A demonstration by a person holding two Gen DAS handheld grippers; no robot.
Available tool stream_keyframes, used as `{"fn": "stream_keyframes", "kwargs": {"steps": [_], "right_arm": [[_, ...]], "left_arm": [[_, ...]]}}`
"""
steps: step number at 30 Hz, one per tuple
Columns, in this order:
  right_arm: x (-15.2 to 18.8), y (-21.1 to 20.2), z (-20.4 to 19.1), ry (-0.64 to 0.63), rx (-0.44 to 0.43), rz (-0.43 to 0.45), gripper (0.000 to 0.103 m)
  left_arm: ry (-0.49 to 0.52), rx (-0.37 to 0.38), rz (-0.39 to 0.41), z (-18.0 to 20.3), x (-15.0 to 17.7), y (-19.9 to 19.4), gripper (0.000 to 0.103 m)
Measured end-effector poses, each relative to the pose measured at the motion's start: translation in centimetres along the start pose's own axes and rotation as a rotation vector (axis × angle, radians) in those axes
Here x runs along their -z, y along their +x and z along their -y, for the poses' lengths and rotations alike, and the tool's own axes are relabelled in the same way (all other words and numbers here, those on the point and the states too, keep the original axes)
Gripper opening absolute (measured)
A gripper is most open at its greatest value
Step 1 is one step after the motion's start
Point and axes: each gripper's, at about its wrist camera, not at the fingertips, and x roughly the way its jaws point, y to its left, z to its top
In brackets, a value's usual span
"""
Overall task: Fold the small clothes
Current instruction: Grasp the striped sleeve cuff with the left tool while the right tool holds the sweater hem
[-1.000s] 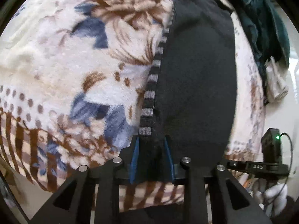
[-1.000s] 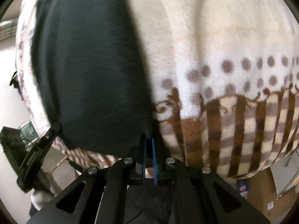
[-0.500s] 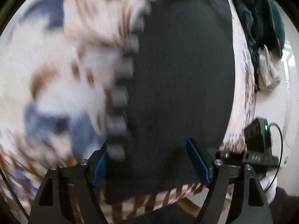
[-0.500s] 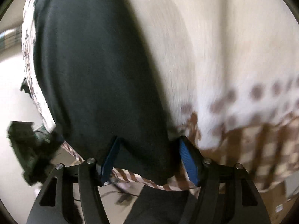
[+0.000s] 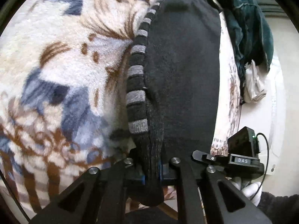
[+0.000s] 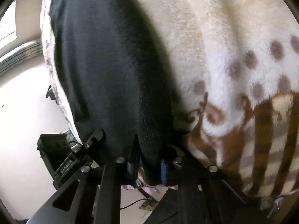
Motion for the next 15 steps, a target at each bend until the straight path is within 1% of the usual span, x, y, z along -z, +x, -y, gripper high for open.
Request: {"fn": "stream_keyframes", "kwargs": {"steps": [1, 2, 3, 4, 5, 7, 8, 9, 10, 13, 15], "right_arm": [[0.1, -0.2, 0.0, -0.006, -0.003, -0.002, 0.018], [0.0, -0.3, 0.1, -0.018, 0.012, -0.007, 0.021], [-0.2, 0.0, 0.3, -0.014, 0.028, -0.014, 0.027], [-0.5, 0.5, 0.6, 0.0, 0.027, -0.026, 0.038], [-0.8, 0.9, 1.1, 0.024, 0.003, -0.034, 0.039], [-1.3, 1.4, 1.3, 0.033, -0.016, -0.028, 0.038], [-1.1, 1.2, 1.1, 0.026, -0.02, -0.018, 0.027], [-0.8, 0.9, 0.8, 0.017, -0.023, -0.01, 0.019], [-0.5, 0.7, 0.5, 0.009, -0.029, -0.004, 0.015], [0.6, -1.4, -0.2, -0.013, -0.074, 0.02, 0.013], [1.4, -3.4, -1.3, -0.044, -0.1, 0.045, 0.012]], "left_arm": [[-0.003, -0.002, -0.014, -0.3, -0.1, 0.3, 0.008], [-0.015, -0.009, -0.04, -0.9, -0.3, 0.8, 0.012], [-0.035, 0.0, -0.059, -1.2, -0.5, 1.5, 0.014], [-0.062, 0.026, -0.069, -1.8, -0.6, 1.8, 0.014], [-0.078, 0.042, -0.071, -2.1, -0.7, 2.0, 0.014], [-0.048, 0.022, -0.055, -1.2, -0.5, 1.7, 0.012], [-0.021, 0.008, -0.042, -0.7, -0.3, 1.2, 0.009], [0.007, -0.001, -0.03, 0.1, 0.0, 0.5, 0.008], [0.022, -0.004, -0.023, 0.9, 0.1, 0.0, 0.008], [0.102, 0.011, 0.029, 3.9, 0.4, -2.7, 0.008], [0.135, 0.034, 0.062, 5.3, 0.3, -4.9, 0.008]]}}
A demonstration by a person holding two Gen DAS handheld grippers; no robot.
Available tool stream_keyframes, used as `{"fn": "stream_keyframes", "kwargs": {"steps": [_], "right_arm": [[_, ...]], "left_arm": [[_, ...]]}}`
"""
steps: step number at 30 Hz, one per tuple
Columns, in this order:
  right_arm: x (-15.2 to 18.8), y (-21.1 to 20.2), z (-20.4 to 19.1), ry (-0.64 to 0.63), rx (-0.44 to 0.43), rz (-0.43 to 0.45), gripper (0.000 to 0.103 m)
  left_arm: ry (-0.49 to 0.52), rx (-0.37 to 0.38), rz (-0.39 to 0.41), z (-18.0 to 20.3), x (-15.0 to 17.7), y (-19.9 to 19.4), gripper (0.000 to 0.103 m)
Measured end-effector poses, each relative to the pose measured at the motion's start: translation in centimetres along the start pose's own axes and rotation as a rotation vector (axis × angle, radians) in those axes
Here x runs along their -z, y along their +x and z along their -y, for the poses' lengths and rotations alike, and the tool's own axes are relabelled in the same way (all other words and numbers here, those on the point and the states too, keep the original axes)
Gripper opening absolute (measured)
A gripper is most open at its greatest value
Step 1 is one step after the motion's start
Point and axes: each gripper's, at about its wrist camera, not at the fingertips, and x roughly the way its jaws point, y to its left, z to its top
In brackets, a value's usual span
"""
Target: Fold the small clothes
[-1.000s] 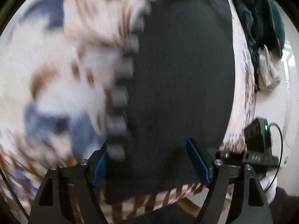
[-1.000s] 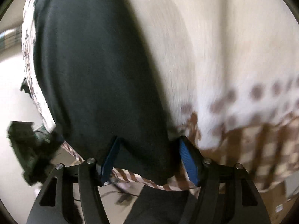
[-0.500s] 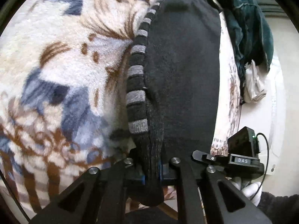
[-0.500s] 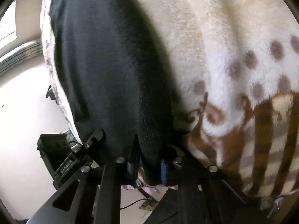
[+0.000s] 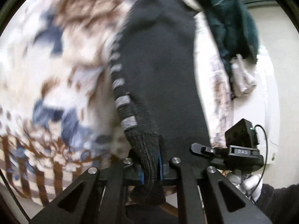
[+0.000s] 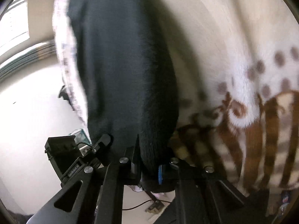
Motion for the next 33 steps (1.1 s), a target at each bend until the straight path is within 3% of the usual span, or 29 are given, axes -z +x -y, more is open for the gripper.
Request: {"fn": "stream_keyframes", "kwargs": {"steps": [5, 10, 15, 21, 23, 26, 28, 30, 31, 32, 33], "right_arm": [[0.3, -5.2, -4.0, -0.078, -0.056, 0.067, 0.012], [-1.8, -8.4, -9.7, -0.148, -0.085, 0.159, 0.012], [-10.4, -11.4, -16.7, -0.254, -0.057, 0.313, 0.012], [-23.1, -12.3, -23.0, -0.319, 0.049, 0.431, 0.012], [-27.5, -11.3, -24.8, -0.334, 0.081, 0.449, 0.012], [-34.2, -9.8, -27.1, -0.317, 0.12, 0.469, 0.012], [-38.8, -8.7, -27.3, -0.268, 0.127, 0.48, 0.013], [-42.6, -7.5, -26.7, -0.197, 0.099, 0.436, 0.017], [-43.6, -7.2, -26.4, -0.167, 0.085, 0.412, 0.028], [-44.2, -7.2, -26.0, -0.144, 0.07, 0.403, 0.051], [-44.1, -7.8, -25.7, -0.135, 0.054, 0.42, 0.061]], "left_arm": [[0.02, 0.073, 0.091, 3.7, -3.5, -3.7, 0.008], [0.076, 0.16, 0.159, 7.5, -11.5, -4.7, 0.008], [0.136, 0.148, 0.225, 9.0, -22.0, -3.0, 0.008], [0.179, 0.118, 0.214, 8.3, -34.4, 1.8, 0.008], [0.168, 0.11, 0.209, 7.8, -38.1, 3.5, 0.008], [0.07, 0.117, 0.163, 6.1, -43.7, 6.7, 0.01], [-0.044, 0.142, 0.113, 4.1, -46.6, 8.5, 0.018], [-0.109, 0.168, 0.106, 2.8, -47.6, 8.9, 0.049], [-0.123, 0.201, 0.131, 2.2, -47.4, 8.3, 0.057], [-0.133, 0.23, 0.158, 1.7, -47.0, 7.5, 0.063], [-0.142, 0.254, 0.17, 1.3, -46.9, 6.9, 0.063]]}}
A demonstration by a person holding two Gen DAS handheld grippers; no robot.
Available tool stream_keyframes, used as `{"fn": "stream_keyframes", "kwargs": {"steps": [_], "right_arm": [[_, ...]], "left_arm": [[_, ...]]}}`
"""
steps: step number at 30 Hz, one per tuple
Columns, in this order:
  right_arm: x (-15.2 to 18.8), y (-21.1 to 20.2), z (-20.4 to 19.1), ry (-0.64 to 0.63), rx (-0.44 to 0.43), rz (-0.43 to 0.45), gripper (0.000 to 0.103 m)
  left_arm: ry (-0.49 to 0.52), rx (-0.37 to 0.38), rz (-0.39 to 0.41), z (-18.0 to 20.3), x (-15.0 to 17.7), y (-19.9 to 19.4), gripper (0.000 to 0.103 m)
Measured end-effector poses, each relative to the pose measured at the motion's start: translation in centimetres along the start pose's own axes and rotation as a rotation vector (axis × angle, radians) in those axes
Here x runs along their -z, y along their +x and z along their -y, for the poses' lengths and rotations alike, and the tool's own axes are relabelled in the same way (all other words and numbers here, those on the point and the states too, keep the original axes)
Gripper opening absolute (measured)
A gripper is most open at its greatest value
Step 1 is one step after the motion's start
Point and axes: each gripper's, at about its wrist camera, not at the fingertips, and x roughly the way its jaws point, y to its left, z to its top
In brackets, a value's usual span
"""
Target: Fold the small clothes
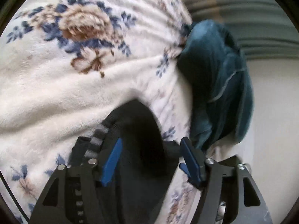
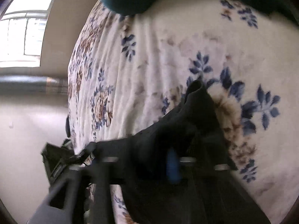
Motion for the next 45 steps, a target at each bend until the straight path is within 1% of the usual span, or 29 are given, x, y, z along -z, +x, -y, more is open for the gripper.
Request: {"fn": "stream_keyframes", "kwargs": {"steps": [1, 3, 4, 6, 7, 8, 9, 10, 11, 12, 13, 14, 15, 17, 19, 21, 23, 26, 27, 30, 32, 34, 37, 38, 39, 42, 43, 44, 45], "right_arm": [[0.0, -0.6, 0.3, 0.001, -0.014, 0.023, 0.069], [0.5, -2.3, 0.7, -0.014, -0.018, 0.064, 0.069], [0.7, -2.9, 0.7, -0.029, 0.006, 0.07, 0.069], [1.1, -3.7, 0.5, -0.083, 0.081, 0.088, 0.069], [1.2, -3.8, 0.4, -0.113, 0.145, 0.091, 0.069], [1.3, -3.3, 0.3, -0.144, 0.204, 0.084, 0.069], [1.3, -2.8, 0.5, -0.157, 0.227, 0.076, 0.069], [1.2, -2.2, 0.7, -0.16, 0.229, 0.06, 0.069], [1.1, -1.2, 0.9, -0.16, 0.225, 0.038, 0.068], [0.8, -0.3, 1.0, -0.168, 0.236, 0.019, 0.068], [0.5, 0.6, 0.9, -0.188, 0.238, 0.014, 0.053], [0.4, 1.2, 0.6, -0.216, 0.254, 0.018, 0.013], [0.3, 1.7, 0.6, -0.223, 0.28, 0.02, 0.007], [0.3, 1.3, 0.9, -0.19, 0.273, 0.061, 0.007], [0.3, 0.4, 1.1, -0.176, 0.259, 0.089, 0.006], [0.5, -0.3, 1.2, -0.167, 0.265, 0.11, 0.006], [0.4, -0.5, 0.6, -0.185, 0.31, 0.117, 0.005], [-0.8, 0.3, -0.9, -0.298, 0.474, 0.119, 0.004], [-1.3, 0.3, -0.6, -0.298, 0.484, 0.101, 0.004], [-1.5, -0.9, 0.8, -0.222, 0.334, 0.012, 0.012], [-0.3, -1.4, 1.4, -0.221, 0.276, -0.034, 0.042], [1.3, -1.8, 2.2, -0.218, 0.241, -0.073, 0.044], [4.2, -2.5, 3.3, -0.198, 0.246, -0.1, 0.044], [4.9, -2.7, 3.8, -0.179, 0.232, -0.108, 0.044], [5.8, -2.8, 4.4, -0.146, 0.215, -0.118, 0.044], [7.7, -1.4, 5.8, -0.101, 0.228, -0.154, 0.044], [8.3, -0.7, 6.1, -0.1, 0.237, -0.166, 0.041], [8.9, -0.3, 6.2, -0.103, 0.256, -0.162, 0.017], [9.2, -0.2, 6.2, -0.102, 0.279, -0.154, 0.017]], "left_arm": [[-0.005, 0.004, 0.013, -0.4, 0.4, -0.9, 0.063], [0.052, -0.067, 0.024, -0.3, 0.9, -1.6, 0.063], [0.112, -0.123, 0.018, -0.1, 1.0, -1.5, 0.063], [0.266, -0.309, -0.023, 0.7, 1.4, -0.1, 0.063], [0.326, -0.366, -0.047, 0.8, 1.5, 1.0, 0.063], [0.376, -0.41, -0.066, 0.9, 1.6, 2.1, 0.063], [0.406, -0.44, -0.07, 0.8, 1.7, 2.9, 0.063], [0.439, -0.47, -0.073, 0.8, 1.8, 3.8, 0.061], [0.462, -0.489, -0.068, 0.9, 1.8, 4.4, 0.054], [0.478, -0.468, -0.059, 1.1, 1.9, 4.8, 0.019], [0.484, -0.482, -0.05, 1.2, 1.9, 4.9, 0.006], [0.469, -0.484, -0.015, 1.1, 1.8, 4.6, 0.007], [0.442, -0.456, 0.012, 0.9, 1.6, 4.0, 0.006], [0.419, -0.465, 0.062, 0.7, 2.1, 2.4, 0.006], [0.417, -0.499, 0.081, 0.7, 2.5, 1.6, 0.006], [0.416, -0.531, 0.053, 0.7, 2.3, 2.2, 0.007], [0.391, -0.586, 0.021, 0.1, 1.6, 3.1, 0.007], [0.331, -0.525, -0.024, -0.4, 0.7, 3.7, 0.013], [0.333, -0.486, -0.027, -0.1, 0.9, 3.1, 0.023], [0.344, -0.403, -0.037, 0.4, 2.6, 1.0, 0.043], [0.35, -0.407, -0.08, 0.0, 4.2, 0.4, 0.043], [0.359, -0.447, -0.107, -0.6, 5.6, 0.5, 0.043], [0.389, -0.473, -0.115, -1.1, 7.5, 0.4, 0.04], [0.412, -0.487, -0.108, -1.1, 8.0, 0.4, 0.029], [0.424, -0.495, -0.103, -1.1, 8.2, 0.5, 0.007], [0.417, -0.522, -0.058, -1.1, 8.3, -0.2, 0.003], [0.405, -0.547, -0.043, -1.3, 8.1, -0.3, 0.003], [0.39, -0.592, -0.03, -1.6, 7.9, -0.7, 0.002], [0.37, -0.61, -0.028, -2.1, 7.7, -1.2, 0.002]]}}
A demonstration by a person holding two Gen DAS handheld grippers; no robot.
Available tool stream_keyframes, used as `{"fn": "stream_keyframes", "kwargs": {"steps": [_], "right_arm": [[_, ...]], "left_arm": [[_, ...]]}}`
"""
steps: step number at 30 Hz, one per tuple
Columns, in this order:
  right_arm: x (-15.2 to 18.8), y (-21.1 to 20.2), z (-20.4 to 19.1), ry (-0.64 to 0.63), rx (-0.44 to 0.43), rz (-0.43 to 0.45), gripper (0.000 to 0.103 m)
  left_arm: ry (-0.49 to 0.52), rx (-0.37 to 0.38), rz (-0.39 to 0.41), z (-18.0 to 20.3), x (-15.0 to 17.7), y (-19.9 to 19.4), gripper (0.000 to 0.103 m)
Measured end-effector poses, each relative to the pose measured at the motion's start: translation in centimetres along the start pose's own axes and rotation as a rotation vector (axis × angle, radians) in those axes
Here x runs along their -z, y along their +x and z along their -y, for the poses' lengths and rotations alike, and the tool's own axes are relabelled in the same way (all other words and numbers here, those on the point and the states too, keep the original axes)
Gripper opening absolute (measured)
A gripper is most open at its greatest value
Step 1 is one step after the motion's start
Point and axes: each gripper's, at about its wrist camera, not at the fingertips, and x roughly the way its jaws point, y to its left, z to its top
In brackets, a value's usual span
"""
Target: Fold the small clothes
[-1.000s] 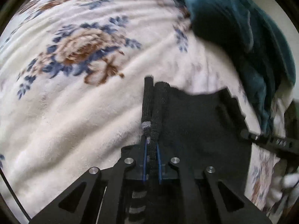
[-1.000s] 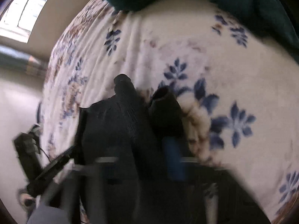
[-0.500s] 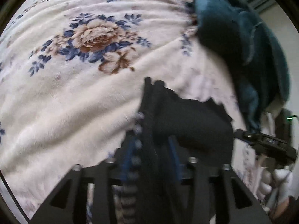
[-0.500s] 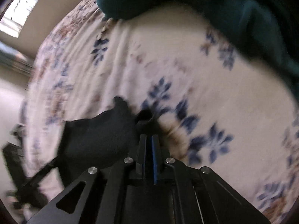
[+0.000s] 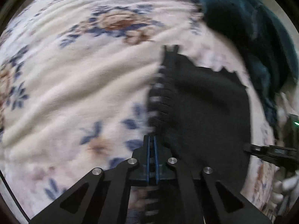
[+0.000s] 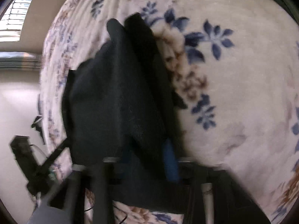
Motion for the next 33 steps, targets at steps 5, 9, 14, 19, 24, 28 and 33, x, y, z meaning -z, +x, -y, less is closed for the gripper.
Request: {"fn": "stream_keyframes", "kwargs": {"steps": [5, 9, 14, 19, 24, 28, 33], "right_arm": [[0.0, -0.6, 0.2, 0.041, 0.042, 0.015, 0.008], [-0.5, -1.0, 0.9, 0.078, -0.079, -0.051, 0.017], [-1.4, -3.9, 1.4, -0.017, -0.066, 0.049, 0.083], [-6.0, -1.9, 1.1, -0.116, -0.146, 0.005, 0.084], [-11.3, 3.0, -0.1, -0.149, -0.222, -0.037, 0.084], [-12.9, 6.4, -0.9, -0.115, -0.274, -0.07, 0.086], [-12.5, 6.9, -1.9, -0.102, -0.309, -0.062, 0.086]], "left_arm": [[-0.159, 0.098, -0.022, -3.1, 1.4, -1.6, 0.004], [-0.355, 0.316, -0.061, -3.7, 5.7, -3.2, 0.081], [-0.69, 0.528, -0.133, -2.9, 12.7, -1.4, 0.091], [-0.689, 0.441, -0.049, -0.3, 13.6, 2.5, 0.091], [-0.786, 0.353, 0.02, 0.5, 12.9, 3.2, 0.092], [-0.791, 0.408, 0.039, 0.9, 14.6, 1.7, 0.091], [-0.827, 0.465, 0.02, 0.0, 17.4, 2.6, 0.091]]}}
